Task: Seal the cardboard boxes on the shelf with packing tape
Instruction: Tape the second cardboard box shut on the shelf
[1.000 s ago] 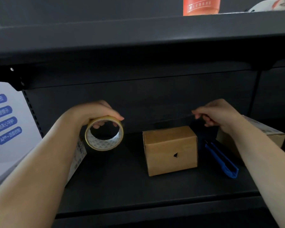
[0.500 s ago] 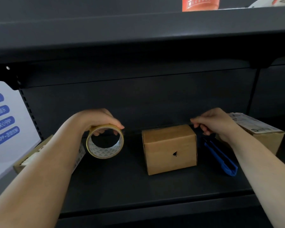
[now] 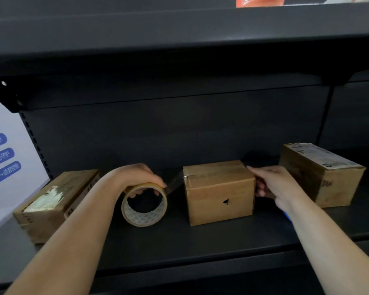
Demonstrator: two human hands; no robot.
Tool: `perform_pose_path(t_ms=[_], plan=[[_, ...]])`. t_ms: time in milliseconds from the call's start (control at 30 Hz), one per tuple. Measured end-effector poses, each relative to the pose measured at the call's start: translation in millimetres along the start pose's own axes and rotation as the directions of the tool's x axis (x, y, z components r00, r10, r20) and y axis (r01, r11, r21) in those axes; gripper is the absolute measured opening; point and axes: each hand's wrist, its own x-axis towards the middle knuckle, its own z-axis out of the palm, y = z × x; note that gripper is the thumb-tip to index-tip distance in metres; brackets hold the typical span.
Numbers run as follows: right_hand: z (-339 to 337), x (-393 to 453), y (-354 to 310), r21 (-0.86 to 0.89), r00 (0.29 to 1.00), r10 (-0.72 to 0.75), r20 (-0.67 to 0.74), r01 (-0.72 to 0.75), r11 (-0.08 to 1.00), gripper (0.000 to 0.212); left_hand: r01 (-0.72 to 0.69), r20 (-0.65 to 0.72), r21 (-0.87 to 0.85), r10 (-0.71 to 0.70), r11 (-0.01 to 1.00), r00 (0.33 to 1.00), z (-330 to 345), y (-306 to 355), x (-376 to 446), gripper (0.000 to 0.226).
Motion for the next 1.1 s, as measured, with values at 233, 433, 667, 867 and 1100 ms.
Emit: perform_pose_path(t_ms=[233,433,667,867,1100], plan=[[6.0,7.0,8.3,-0.351,0.986,0.136,-0.092,-0.16,0.922,0.026,-0.003,-0.034,0.022,0.003,1.0,0.999,6.4,8.1,-0.2,0.024],[-7.9,-3.2,-24.4,-0.463,0.898,-0.392,-0.201,0.265,0.846,0.04,-0.056,-0.01,0.005,0.056,0.998,0.998,11.4,8.3,0.5,0.022],[70.8,-33.6,-62.2,-0.637,0.662,-0.346,0.665,0.745,0.2,0.068,-0.064,-0.038,0.003,0.065,0.998,0.997,12.2,10.1,-1.7,0.023],[99.6,-16.2,-39.7,-0.642,0.643,-0.052,0.764,0.766,0.029,0.088,0.047,-0.056,0.005,-0.047,0.999,0.997,2.3,-6.8,-8.8,0.027],[72.4,-8.1,-38.8,-0.733,0.734,-0.038,0.678,0.679,0.036,0.115,0.072,-0.084,-0.156,-0.086,0.985,0.993,2.9,-31.4,-13.7,0.029]])
